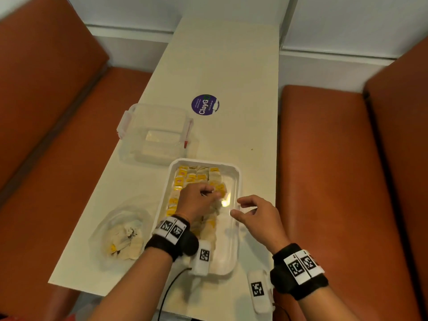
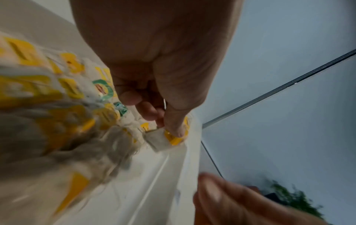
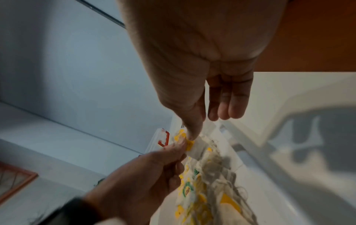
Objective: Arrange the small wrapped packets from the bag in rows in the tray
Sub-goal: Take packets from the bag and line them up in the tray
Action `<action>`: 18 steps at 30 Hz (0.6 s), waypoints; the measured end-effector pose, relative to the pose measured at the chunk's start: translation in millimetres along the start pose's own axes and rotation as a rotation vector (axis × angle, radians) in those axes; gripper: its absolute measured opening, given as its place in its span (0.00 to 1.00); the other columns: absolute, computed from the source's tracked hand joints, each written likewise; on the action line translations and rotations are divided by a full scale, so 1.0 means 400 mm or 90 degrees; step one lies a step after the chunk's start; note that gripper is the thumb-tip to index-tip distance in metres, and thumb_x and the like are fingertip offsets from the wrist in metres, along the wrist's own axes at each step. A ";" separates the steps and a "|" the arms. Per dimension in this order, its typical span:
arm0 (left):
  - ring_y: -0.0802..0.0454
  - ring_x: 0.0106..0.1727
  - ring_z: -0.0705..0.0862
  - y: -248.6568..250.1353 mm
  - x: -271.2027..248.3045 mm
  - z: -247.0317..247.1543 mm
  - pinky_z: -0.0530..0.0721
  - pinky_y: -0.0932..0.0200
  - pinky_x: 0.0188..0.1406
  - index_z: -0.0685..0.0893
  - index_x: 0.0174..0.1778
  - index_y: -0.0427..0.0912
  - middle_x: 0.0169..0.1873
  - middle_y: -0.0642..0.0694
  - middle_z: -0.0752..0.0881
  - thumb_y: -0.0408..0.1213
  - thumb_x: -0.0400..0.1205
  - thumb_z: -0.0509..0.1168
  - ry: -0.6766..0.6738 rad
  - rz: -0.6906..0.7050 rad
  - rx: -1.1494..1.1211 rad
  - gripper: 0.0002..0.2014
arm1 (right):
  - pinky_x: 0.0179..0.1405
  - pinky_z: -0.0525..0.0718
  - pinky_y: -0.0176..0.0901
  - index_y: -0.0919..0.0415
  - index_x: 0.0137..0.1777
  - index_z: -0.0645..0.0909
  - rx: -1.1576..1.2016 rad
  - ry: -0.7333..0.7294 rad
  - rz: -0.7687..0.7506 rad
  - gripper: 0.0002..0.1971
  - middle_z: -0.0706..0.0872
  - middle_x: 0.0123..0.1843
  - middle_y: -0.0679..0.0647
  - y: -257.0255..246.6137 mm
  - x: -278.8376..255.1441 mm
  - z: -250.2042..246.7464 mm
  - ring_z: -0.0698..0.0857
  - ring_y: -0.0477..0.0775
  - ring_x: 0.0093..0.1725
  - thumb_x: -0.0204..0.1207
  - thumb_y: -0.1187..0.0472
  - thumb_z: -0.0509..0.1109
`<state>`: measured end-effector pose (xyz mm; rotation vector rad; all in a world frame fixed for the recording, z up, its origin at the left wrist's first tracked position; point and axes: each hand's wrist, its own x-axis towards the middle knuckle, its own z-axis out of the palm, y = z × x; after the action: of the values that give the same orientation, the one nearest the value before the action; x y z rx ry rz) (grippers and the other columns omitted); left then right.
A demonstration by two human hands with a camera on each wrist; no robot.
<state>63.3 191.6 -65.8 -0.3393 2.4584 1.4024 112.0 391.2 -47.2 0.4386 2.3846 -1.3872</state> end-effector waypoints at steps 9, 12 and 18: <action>0.53 0.35 0.81 0.062 0.179 0.068 0.80 0.57 0.39 0.84 0.30 0.47 0.29 0.52 0.83 0.42 0.79 0.78 -0.092 -0.030 0.189 0.13 | 0.53 0.93 0.56 0.47 0.61 0.83 0.042 -0.060 0.070 0.17 0.92 0.48 0.46 0.061 0.052 0.018 0.92 0.52 0.46 0.75 0.58 0.81; 0.51 0.36 0.84 0.070 0.208 0.072 0.85 0.52 0.44 0.89 0.34 0.42 0.32 0.46 0.89 0.41 0.77 0.79 -0.086 -0.024 0.214 0.10 | 0.50 0.94 0.56 0.47 0.59 0.82 0.058 -0.070 0.076 0.16 0.92 0.47 0.48 0.072 0.055 0.019 0.93 0.52 0.42 0.75 0.59 0.81; 0.51 0.39 0.87 0.076 0.219 0.086 0.75 0.59 0.36 0.88 0.32 0.53 0.32 0.55 0.87 0.49 0.77 0.79 -0.043 -0.037 0.310 0.10 | 0.48 0.94 0.54 0.48 0.59 0.82 0.069 -0.093 0.076 0.14 0.93 0.47 0.49 0.078 0.058 0.012 0.93 0.52 0.41 0.77 0.59 0.79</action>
<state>-24.3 231.3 -90.0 -0.2436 2.6012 0.7389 105.6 403.9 -83.6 0.4820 2.1395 -1.4470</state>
